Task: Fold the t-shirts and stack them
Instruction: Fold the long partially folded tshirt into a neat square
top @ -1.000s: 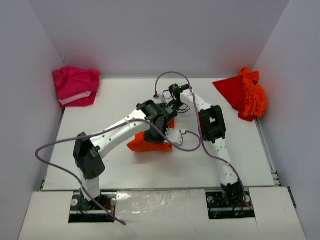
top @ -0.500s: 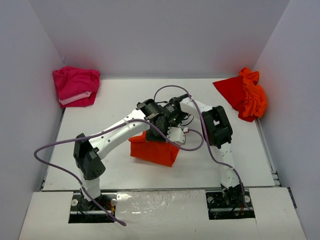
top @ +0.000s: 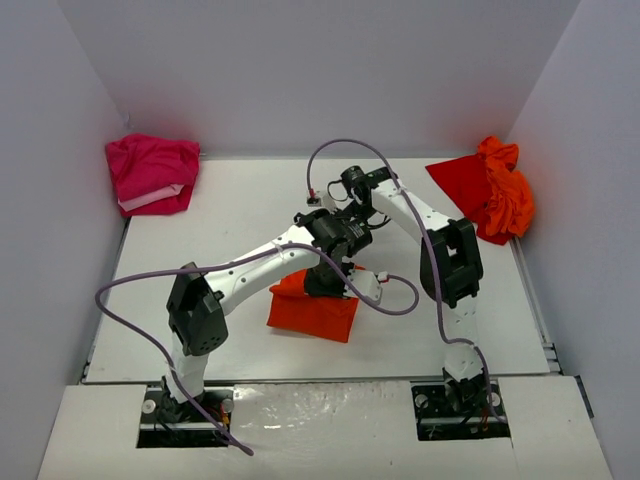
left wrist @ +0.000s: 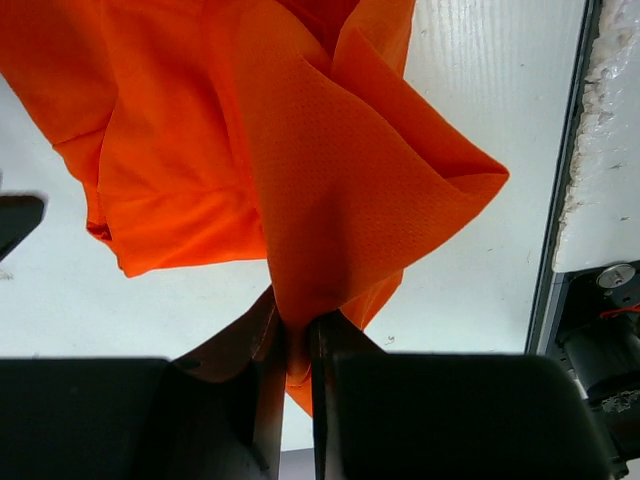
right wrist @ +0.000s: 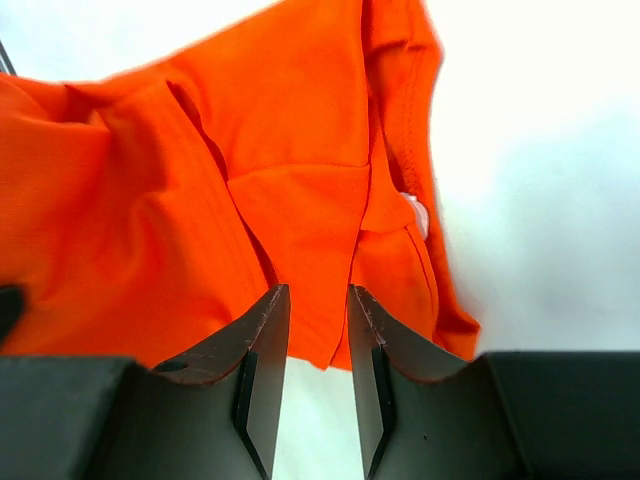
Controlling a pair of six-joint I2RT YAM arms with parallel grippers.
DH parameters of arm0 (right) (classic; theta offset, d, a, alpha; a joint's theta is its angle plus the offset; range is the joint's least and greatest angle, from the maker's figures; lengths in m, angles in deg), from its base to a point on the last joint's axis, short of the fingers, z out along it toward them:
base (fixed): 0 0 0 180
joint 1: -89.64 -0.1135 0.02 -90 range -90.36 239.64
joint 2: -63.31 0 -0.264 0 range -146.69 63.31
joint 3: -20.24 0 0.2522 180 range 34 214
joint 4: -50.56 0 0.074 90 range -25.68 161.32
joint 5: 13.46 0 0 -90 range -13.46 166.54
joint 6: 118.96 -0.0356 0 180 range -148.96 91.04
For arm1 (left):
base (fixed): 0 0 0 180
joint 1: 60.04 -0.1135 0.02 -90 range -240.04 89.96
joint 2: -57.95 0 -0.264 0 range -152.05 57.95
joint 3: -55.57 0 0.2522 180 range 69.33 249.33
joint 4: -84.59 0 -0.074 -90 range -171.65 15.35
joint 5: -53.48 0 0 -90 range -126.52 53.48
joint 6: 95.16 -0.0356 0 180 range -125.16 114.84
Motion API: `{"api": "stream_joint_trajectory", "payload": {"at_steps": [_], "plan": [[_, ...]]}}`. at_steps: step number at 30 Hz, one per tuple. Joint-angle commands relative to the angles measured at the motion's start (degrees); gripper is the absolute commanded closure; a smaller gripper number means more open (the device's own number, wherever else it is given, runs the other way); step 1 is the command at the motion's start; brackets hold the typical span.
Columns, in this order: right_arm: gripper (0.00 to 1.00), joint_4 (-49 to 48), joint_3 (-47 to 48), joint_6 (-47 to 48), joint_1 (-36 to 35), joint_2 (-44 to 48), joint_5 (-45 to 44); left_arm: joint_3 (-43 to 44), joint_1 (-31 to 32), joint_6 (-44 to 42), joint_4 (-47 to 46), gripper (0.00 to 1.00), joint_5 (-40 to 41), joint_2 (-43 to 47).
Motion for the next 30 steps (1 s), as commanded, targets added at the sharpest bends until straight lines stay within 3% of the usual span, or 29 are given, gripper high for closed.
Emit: {"api": "stream_joint_trajectory", "payload": {"at_steps": [1,8,18,30], "plan": [[0.72,1.3,2.4,1.2,0.6,7.9,-2.6,0.5,0.8,-1.3,6.4,1.0,-2.0,2.2],[0.72,1.1,-0.3,1.9,0.7,7.1,-3.5,-2.4,2.9,1.8,6.9,1.0,-0.5,8.6],[0.72,0.3,-1.8,1.6,0.9,9.0,-8.2,-8.9,12.6,8.8,7.2,1.0,1.7,15.4],[0.72,-1.1,-4.7,1.0,1.0,11.0,-7.2,-12.6,14.4,7.4,8.4,1.0,-2.4,13.9]]}}
